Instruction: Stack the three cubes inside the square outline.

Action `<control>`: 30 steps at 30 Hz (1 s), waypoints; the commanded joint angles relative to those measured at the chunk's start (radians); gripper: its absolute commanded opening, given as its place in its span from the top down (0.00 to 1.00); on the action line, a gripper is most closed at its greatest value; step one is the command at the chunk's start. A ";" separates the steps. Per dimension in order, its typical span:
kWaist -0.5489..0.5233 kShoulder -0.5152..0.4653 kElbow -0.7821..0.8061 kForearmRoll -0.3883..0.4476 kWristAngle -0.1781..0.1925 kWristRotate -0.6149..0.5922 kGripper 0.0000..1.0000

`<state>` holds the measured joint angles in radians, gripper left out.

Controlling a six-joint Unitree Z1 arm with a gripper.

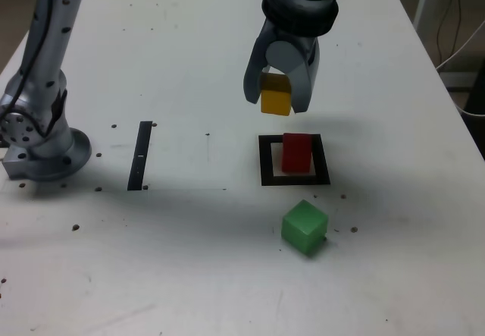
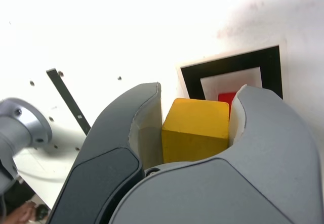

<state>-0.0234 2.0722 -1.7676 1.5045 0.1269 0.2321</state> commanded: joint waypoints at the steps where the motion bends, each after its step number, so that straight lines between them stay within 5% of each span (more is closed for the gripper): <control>1: -0.011 -0.003 -0.008 0.010 -0.006 -0.024 0.67; 14: -0.042 0.043 -0.066 0.023 -0.044 -0.150 0.67; 30: -0.066 0.083 -0.072 0.019 -0.073 -0.159 0.67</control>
<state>-0.0864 2.1462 -1.8355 1.5217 0.0582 0.0748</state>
